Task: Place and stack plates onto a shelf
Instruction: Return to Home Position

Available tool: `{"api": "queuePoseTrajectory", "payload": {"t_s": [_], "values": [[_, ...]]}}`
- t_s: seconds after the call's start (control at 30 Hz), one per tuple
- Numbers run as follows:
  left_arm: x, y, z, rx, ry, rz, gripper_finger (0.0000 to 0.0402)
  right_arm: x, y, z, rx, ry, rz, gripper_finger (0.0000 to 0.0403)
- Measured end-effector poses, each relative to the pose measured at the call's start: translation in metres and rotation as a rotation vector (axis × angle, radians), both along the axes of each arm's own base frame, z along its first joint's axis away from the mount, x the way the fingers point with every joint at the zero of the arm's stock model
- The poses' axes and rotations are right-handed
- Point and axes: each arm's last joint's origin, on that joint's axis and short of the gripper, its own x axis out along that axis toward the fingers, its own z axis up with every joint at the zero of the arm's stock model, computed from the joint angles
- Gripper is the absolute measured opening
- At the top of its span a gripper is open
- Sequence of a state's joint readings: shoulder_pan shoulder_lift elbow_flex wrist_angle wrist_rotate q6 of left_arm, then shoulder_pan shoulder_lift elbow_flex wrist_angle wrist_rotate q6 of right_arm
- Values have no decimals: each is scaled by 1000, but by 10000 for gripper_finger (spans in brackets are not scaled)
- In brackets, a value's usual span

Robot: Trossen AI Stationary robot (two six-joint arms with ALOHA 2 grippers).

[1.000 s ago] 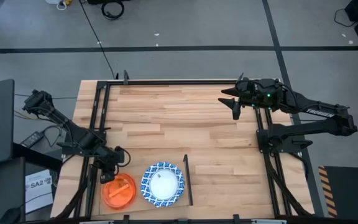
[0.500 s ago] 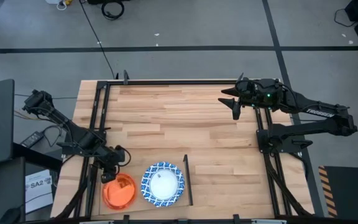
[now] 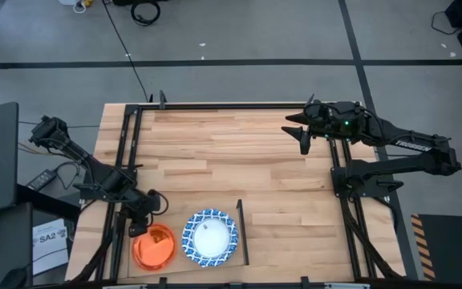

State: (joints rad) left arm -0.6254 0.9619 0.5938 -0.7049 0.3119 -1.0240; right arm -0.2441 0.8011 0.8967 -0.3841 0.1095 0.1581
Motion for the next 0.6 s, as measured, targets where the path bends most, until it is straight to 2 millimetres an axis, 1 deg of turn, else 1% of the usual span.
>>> {"api": "queuePoseTrajectory", "payload": {"t_s": [0.13, 0.27, 0.4, 0.6], "values": [[1, -1, 1, -24, 6, 1, 117, 0, 0, 0, 0, 0, 0, 210], [5, -4, 13, -55, -48, -6, 117, 1, 0, 0, 0, 2, 0, 210], [13, -7, 30, -46, -182, -7, 117, 7, -2, -3, 3, 11, 0, 210], [30, -2, 51, -2, -414, 8, 117, 26, -6, -7, 3, 5, 7, 210]]}}
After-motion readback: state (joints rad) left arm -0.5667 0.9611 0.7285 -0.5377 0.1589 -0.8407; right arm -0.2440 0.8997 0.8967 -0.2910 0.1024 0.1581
